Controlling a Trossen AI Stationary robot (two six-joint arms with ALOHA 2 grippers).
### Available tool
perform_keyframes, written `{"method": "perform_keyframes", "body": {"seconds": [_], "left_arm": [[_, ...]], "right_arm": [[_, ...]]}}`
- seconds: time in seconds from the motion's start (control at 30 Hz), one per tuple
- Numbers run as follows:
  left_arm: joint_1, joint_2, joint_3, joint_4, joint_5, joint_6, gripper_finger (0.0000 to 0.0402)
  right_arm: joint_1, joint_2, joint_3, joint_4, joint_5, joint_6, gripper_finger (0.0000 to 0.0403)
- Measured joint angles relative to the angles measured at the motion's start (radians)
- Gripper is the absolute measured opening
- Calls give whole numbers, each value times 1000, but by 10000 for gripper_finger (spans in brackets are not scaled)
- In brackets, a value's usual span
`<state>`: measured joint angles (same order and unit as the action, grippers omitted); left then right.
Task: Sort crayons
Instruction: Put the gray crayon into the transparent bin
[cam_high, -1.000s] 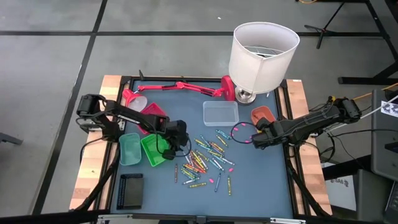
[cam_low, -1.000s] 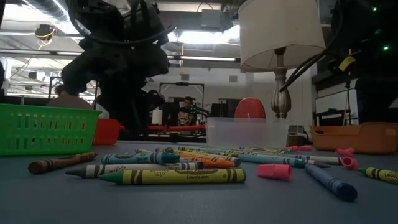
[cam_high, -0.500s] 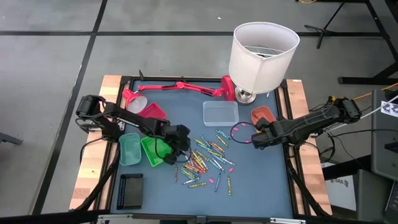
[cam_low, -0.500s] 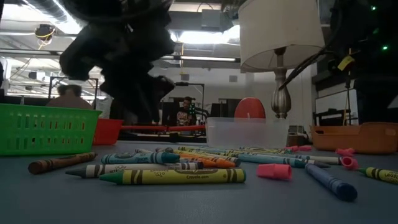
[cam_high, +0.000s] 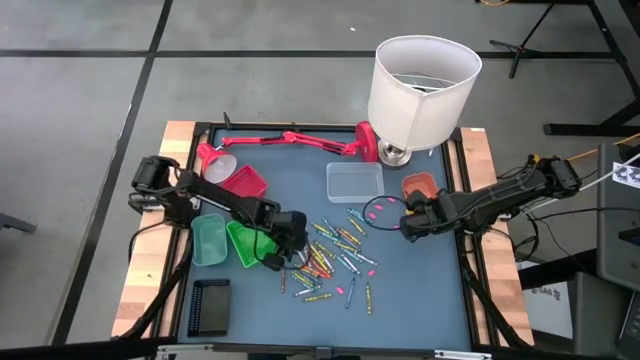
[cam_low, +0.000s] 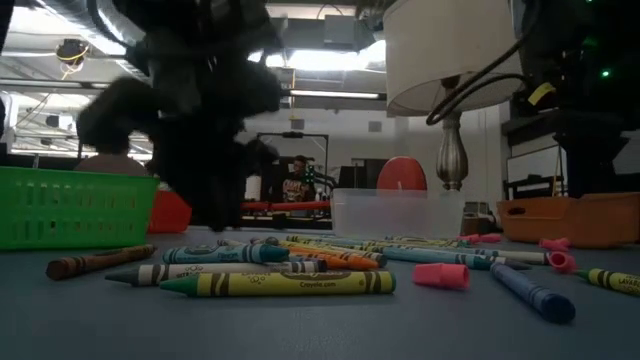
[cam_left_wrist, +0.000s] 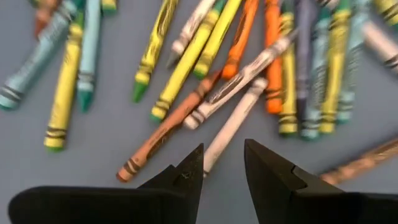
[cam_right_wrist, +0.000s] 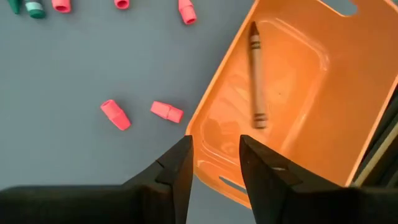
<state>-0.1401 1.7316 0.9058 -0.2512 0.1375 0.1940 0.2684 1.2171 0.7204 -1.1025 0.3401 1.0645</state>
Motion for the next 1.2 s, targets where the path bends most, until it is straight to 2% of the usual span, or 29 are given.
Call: {"method": "perform_keyframes", "body": {"seconds": [0.17, 0.4, 0.87, 1.2], "left_arm": [[1, 56, 2, 9, -38, 1, 100], [3, 67, 2, 9, -31, 23, 96], [3, 67, 4, 2, -36, 24, 7], [5, 74, 163, -176, -60, 29, 4]], "right_arm": [[0, 0, 0, 5, 0, 0, 128], [0, 0, 0, 1, -2, -7, 128], [0, -5, 1, -30, -36, -48, 128], [0, -26, 1, -59, -35, -48, 128]]}}
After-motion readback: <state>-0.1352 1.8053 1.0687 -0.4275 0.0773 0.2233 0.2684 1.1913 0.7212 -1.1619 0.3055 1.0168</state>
